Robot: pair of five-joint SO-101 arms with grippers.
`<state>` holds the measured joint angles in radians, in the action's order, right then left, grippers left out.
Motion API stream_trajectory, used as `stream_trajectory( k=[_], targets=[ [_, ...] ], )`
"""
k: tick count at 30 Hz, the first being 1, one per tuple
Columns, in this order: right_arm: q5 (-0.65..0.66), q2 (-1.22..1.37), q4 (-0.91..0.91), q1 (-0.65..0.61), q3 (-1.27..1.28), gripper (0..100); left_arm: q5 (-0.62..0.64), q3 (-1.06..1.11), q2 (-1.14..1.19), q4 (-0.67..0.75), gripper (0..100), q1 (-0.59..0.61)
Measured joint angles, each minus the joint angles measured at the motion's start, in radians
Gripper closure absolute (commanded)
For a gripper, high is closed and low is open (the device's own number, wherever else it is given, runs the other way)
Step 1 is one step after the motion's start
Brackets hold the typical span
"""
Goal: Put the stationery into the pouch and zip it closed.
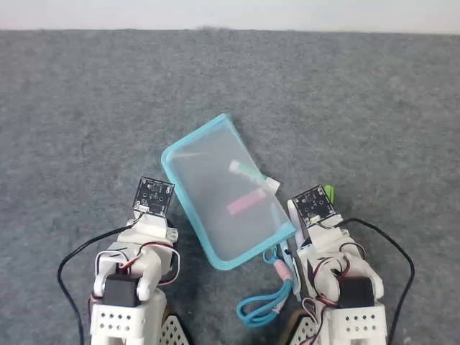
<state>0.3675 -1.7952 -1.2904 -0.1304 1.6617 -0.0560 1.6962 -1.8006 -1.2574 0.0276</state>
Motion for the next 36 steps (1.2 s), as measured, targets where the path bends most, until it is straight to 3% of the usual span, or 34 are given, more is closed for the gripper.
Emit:
stream_trajectory(
  k=[20,26,36],
  targets=[
    [0.000,0.000,0.052,-0.020,0.000,91.9,0.000,0.000,0.000,0.000,99,-0.008],
    [0.035,-0.002,0.189,0.068,-0.006,92.0,0.000,0.000,0.000,0.000,99,0.137],
    [0.064,0.086,0.155,0.071,-0.173,91.9,-0.002,0.000,0.000,0.000,99,0.181]
  ],
)
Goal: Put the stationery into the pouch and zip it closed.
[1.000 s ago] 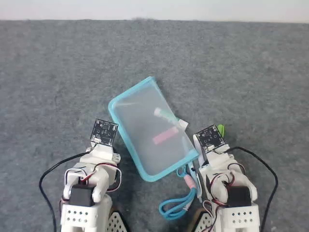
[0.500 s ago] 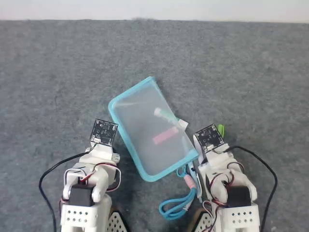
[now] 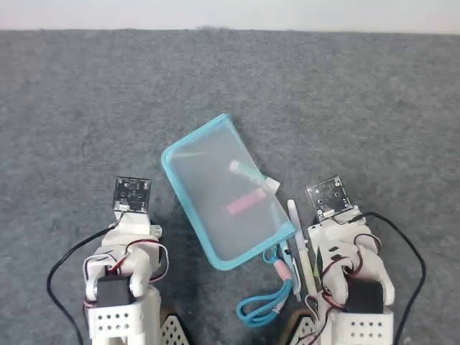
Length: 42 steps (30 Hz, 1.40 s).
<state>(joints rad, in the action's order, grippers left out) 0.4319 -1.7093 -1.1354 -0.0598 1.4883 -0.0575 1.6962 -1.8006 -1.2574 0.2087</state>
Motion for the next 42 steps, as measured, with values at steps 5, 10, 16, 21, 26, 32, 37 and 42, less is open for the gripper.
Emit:
stream_trajectory(
  k=[5,10,16,21,26,32,37,42],
  targets=[
    [0.000,0.305,-0.055,-0.115,-0.186,91.8,-0.054,0.000,0.000,0.000,99,0.005],
    [-0.025,0.715,-0.124,-0.218,-0.419,91.8,-0.060,0.000,0.000,0.000,99,0.005],
    [-0.110,1.089,-0.112,-0.272,-0.589,91.8,-0.060,0.000,0.000,0.000,99,0.005],
    [-0.141,1.286,-0.026,-0.351,-0.664,91.8,-0.060,0.000,0.000,0.000,99,0.005],
    [-0.209,1.453,0.051,-0.427,-0.807,91.8,-0.060,0.000,0.000,0.000,99,0.005],
    [-0.229,1.662,0.058,-0.485,-1.030,91.8,-0.061,0.000,0.000,0.000,99,0.005],
    [-0.229,1.668,-0.103,-0.422,-1.155,91.8,-0.061,0.000,0.000,0.000,99,0.005],
    [-0.229,1.616,-0.272,-0.218,-1.177,91.7,-0.061,0.000,0.000,0.000,99,0.005]
  ],
)
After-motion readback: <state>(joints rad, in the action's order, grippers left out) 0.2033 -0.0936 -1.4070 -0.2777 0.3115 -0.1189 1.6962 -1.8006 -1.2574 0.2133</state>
